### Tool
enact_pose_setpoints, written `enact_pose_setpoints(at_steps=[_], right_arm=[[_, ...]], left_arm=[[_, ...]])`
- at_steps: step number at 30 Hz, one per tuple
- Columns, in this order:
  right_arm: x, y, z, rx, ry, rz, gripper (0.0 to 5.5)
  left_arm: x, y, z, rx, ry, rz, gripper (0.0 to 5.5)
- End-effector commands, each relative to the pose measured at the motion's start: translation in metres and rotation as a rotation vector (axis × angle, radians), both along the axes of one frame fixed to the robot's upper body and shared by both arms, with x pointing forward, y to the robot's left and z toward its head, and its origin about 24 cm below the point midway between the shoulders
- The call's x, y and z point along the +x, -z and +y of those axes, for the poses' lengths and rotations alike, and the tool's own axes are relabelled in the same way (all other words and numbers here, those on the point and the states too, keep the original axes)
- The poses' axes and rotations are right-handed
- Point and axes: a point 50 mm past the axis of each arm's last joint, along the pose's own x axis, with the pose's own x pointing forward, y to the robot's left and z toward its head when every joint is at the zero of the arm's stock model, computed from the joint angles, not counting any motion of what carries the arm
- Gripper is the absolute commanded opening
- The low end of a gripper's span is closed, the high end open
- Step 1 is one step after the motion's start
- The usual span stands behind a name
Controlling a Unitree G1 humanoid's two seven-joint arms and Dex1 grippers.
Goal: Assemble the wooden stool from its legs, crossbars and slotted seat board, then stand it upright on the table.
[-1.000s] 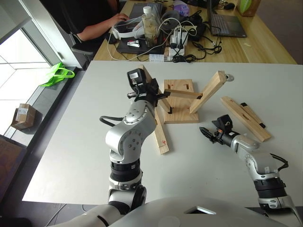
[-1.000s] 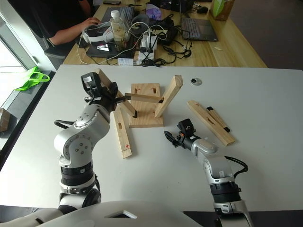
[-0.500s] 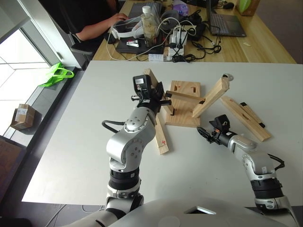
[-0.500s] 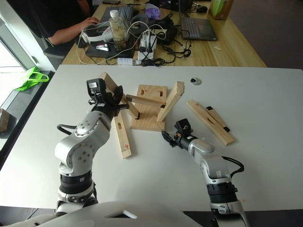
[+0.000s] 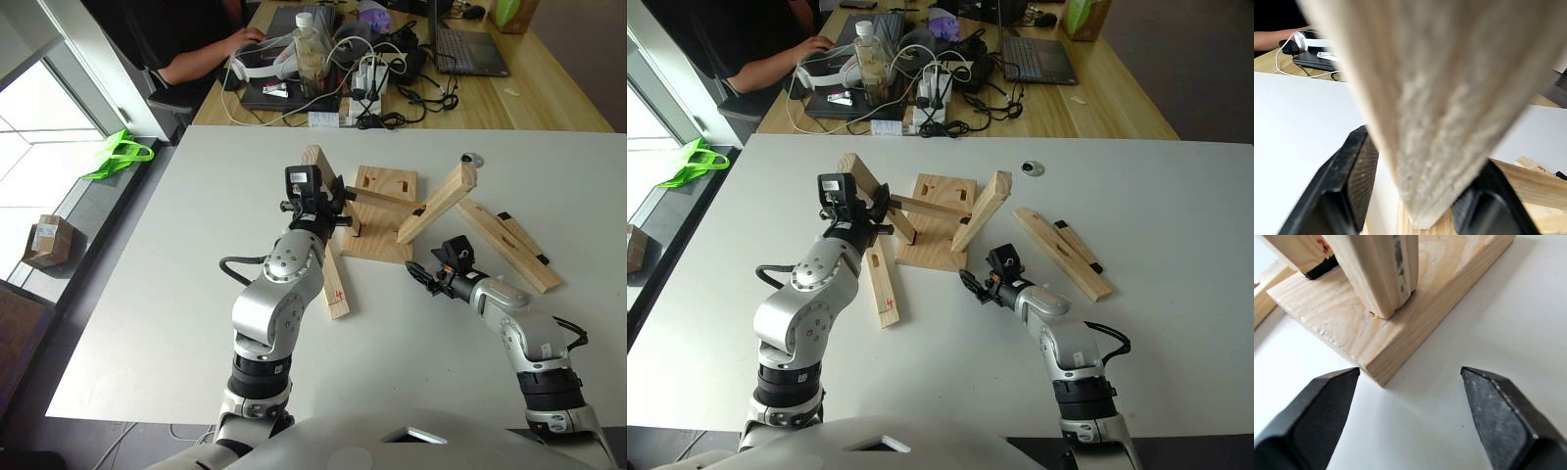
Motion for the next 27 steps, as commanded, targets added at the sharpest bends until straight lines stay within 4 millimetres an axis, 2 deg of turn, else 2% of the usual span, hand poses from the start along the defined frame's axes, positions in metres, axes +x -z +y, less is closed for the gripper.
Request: enact_pose_setpoints(at_steps=[1, 8, 14, 24, 27], right_arm=[[0.006, -0.006, 0.0, -0.005, 0.002, -0.026, 3.83], [0.009, -0.009, 0.001, 0.014, 0.004, -0.046, 3.83], [0.008, -0.01, 0.002, 0.005, -0.006, -0.054, 3.83], [0.007, -0.011, 0.003, -0.011, -0.031, -0.071, 3.83], [0.008, -0.011, 0.004, -0.012, -0.034, -0.073, 3.83]], left_arm=[[-0.001, 0.014, -0.001, -0.073, 0.003, 0.099, 2.08], [0.002, -0.011, 0.001, -0.235, 0.008, -0.005, 2.08], [0.003, -0.021, -0.004, -0.231, 0.039, -0.056, 2.08], [0.002, -0.02, -0.005, -0.213, 0.048, -0.047, 2.08], [-0.001, 0.007, -0.011, -0.081, 0.085, 0.098, 2.08]])
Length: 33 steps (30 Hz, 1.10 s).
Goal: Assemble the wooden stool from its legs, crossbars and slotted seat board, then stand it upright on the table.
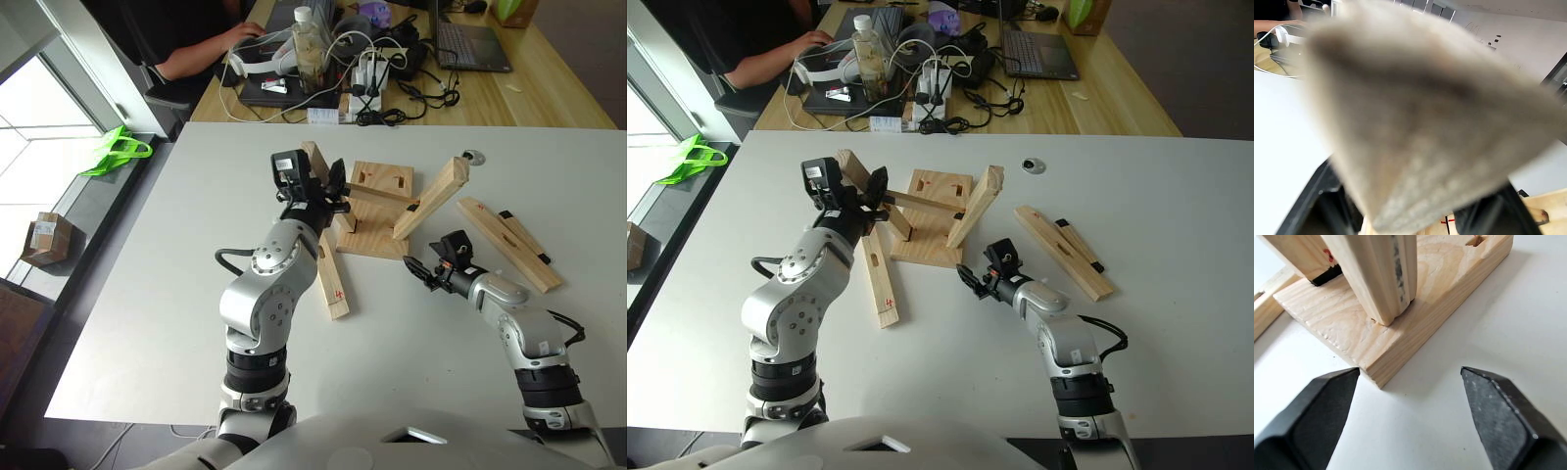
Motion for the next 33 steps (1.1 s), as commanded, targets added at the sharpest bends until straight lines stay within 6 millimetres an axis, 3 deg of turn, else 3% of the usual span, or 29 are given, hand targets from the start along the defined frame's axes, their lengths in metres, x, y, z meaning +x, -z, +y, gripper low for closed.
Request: enact_pose_setpoints(at_steps=[1, 3, 6, 9, 18, 24, 29, 33], right_arm=[[0.003, -0.005, 0.0, -0.012, -0.011, -0.025, 3.83], [0.003, -0.005, 0.0, -0.013, -0.012, -0.024, 3.83], [0.002, -0.005, 0.0, -0.013, -0.01, -0.024, 3.83], [0.003, -0.006, -0.001, -0.011, -0.009, -0.024, 3.83], [0.005, -0.009, -0.001, 0.001, 0.001, -0.035, 3.83], [0.008, -0.013, -0.001, 0.017, 0.012, -0.056, 3.83], [0.008, -0.013, 0.0, 0.022, 0.003, -0.054, 3.83], [0.005, -0.012, 0.003, 0.029, -0.027, -0.042, 3.83]], left_arm=[[-0.006, 0.031, -0.016, 0.105, 0.065, 0.186, 2.08], [-0.005, 0.038, -0.017, 0.145, 0.067, 0.231, 2.08], [0.006, 0.018, -0.001, 0.084, -0.042, 0.17, 2.08], [0.007, -0.004, -0.001, 0.032, -0.003, 0.115, 2.08], [-0.001, -0.024, 0.0, -0.005, 0.09, 0.047, 2.08], [0.003, -0.043, 0.036, 0.053, 0.009, -0.057, 2.08], [0.005, -0.08, 0.056, 0.076, 0.033, -0.223, 2.08], [0.009, -0.112, 0.057, -0.009, 0.087, -0.354, 2.08]])
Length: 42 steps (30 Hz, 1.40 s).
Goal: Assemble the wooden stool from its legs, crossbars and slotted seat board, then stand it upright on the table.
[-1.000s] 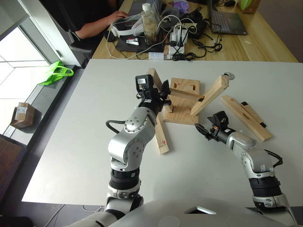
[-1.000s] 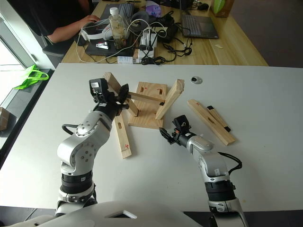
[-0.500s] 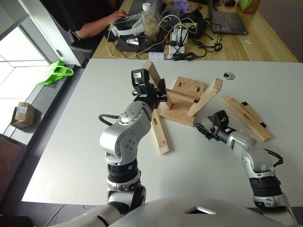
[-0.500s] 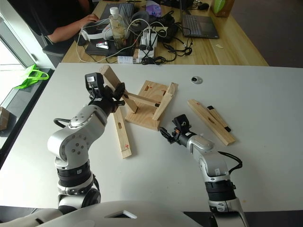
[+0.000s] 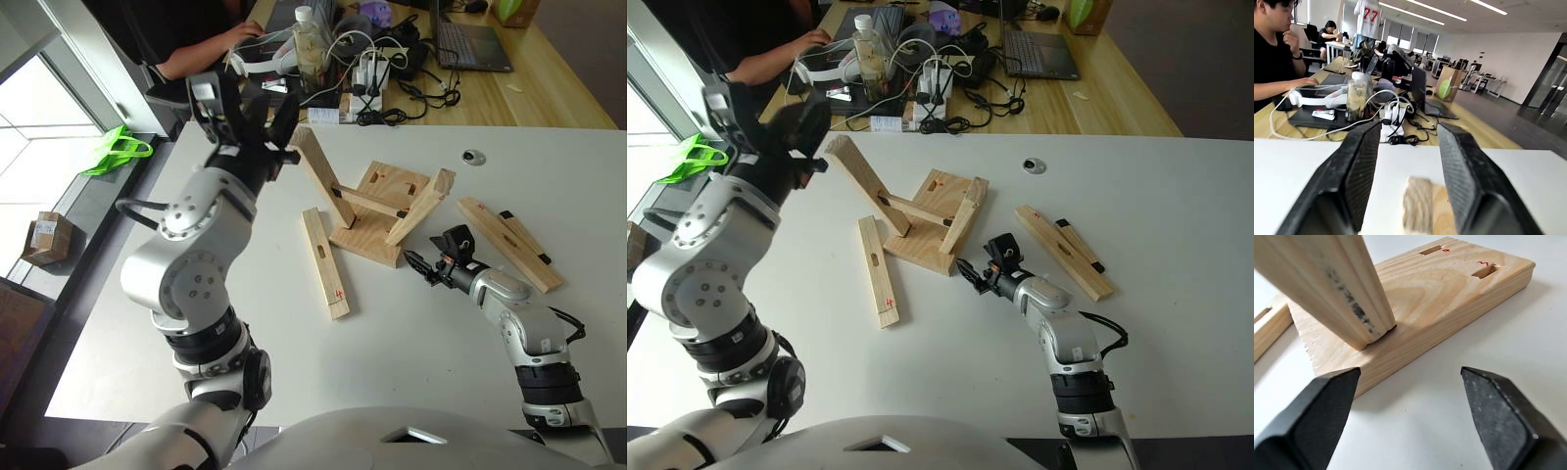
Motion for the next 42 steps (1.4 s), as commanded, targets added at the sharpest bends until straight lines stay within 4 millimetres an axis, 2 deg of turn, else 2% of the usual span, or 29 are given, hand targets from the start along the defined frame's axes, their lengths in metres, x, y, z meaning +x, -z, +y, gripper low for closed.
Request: enact_pose_setpoints(at_steps=[1, 6, 8, 9, 11, 12, 13, 15, 18, 23, 25, 27, 30, 35, 38, 40, 42], right_arm=[[0.001, -0.004, 0.003, 0.003, -0.03, -0.01, 3.83], [0.002, -0.005, 0.003, -0.002, -0.031, -0.014, 3.83], [0.002, -0.005, 0.003, -0.002, -0.025, -0.017, 3.83], [0.003, -0.005, 0.004, -0.002, -0.033, -0.017, 3.83], [0.005, -0.005, 0.006, -0.003, -0.046, -0.016, 3.83], [0.005, -0.004, 0.006, -0.003, -0.048, -0.015, 3.83], [0.005, -0.004, 0.007, -0.003, -0.049, -0.014, 3.83], [0.005, -0.004, 0.006, -0.005, -0.049, -0.011, 3.83], [0.003, -0.003, 0.006, -0.006, -0.048, -0.008, 3.83], [-0.002, 0.001, -0.003, -0.041, -0.088, 0.023, 3.83], [-0.014, -0.004, -0.003, 0.003, -0.233, 0.064, 3.83], [-0.024, -0.016, 0.004, 0.096, -0.363, 0.087, 3.83], [-0.024, -0.035, 0.023, 0.213, -0.44, 0.02, 3.83], [0.009, -0.047, 0.037, 0.266, -0.206, -0.108, 3.83], [0.024, -0.045, 0.025, 0.218, -0.03, -0.137, 3.83], [0.027, -0.042, 0.011, 0.177, 0.029, -0.137, 3.83], [0.029, -0.044, 0.003, 0.145, 0.037, -0.146, 3.83]], left_arm=[[0.004, -0.031, -0.003, -0.043, 0.068, -0.128, 2.08], [0.022, -0.069, -0.011, -0.017, 0.095, -0.275, 2.08], [0.032, -0.062, -0.014, 0.013, 0.095, -0.233, 2.08], [0.039, -0.044, -0.013, 0.031, 0.081, -0.137, 2.08], [0.054, 0.026, -0.007, 0.191, 0.012, 0.219, 2.08], [0.052, 0.055, -0.008, 0.23, 0.027, 0.34, 2.08], [0.048, 0.072, -0.011, 0.251, 0.045, 0.404, 2.08], [0.044, 0.078, -0.018, 0.218, 0.079, 0.413, 2.08], [0.047, 0.036, -0.026, 0.055, 0.092, 0.213, 2.08], [0.036, -0.02, -0.019, -0.128, 0.09, -0.021, 2.08], [0.03, -0.037, -0.004, -0.19, 0.049, -0.096, 2.08], [0.028, -0.04, 0.015, -0.214, -0.025, -0.119, 2.08], [0.037, -0.009, 0.045, -0.128, -0.237, -0.006, 2.08], [0.033, 0.047, 0.061, -0.049, -0.416, 0.151, 2.08], [0.02, 0.087, 0.062, -0.043, -0.469, 0.287, 2.08], [0.013, 0.1, 0.059, -0.039, -0.472, 0.332, 2.08], [0.01, 0.105, 0.056, -0.03, -0.472, 0.343, 2.08]])
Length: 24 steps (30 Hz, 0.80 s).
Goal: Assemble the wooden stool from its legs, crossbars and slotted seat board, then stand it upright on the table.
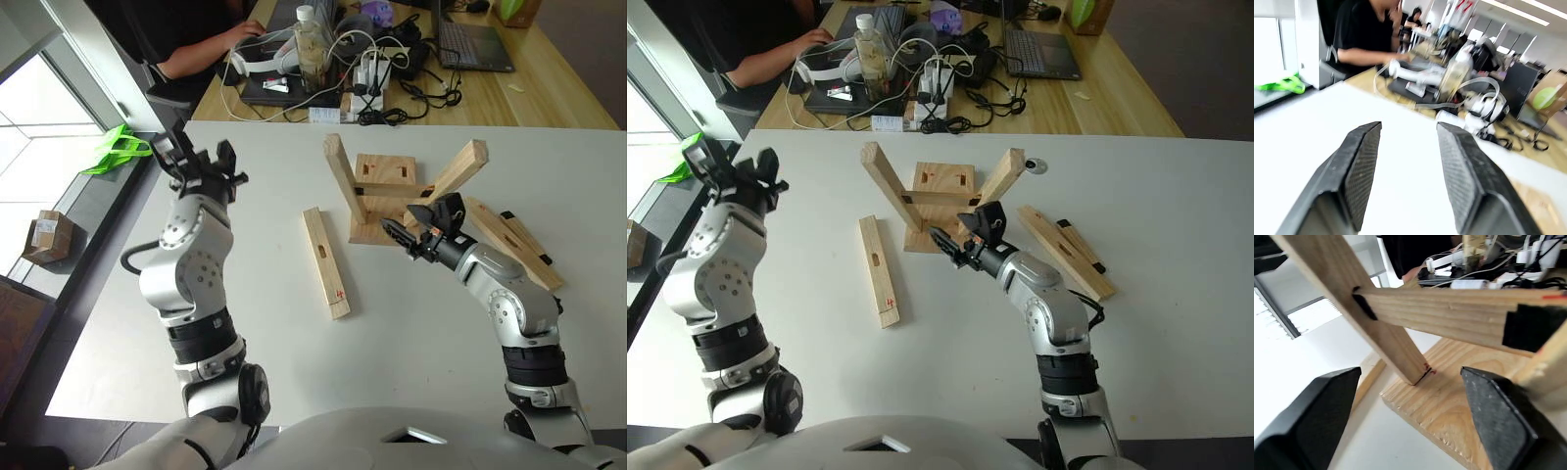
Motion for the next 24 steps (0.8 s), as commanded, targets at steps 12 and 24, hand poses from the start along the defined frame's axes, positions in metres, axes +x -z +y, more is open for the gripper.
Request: enact_pose_setpoints(at_steps=[12, 24], right_arm=[[0.057, -0.189, -0.044, 0.385, 0.538, -0.582, 3.83], [0.033, -0.251, -0.036, 0.285, 0.587, -0.841, 3.83]], left_arm=[[-0.01, 0.015, -0.015, 0.009, 0.01, 0.043, 2.08], [-0.008, 0.005, -0.014, 0.042, 0.017, 0.001, 2.08]])
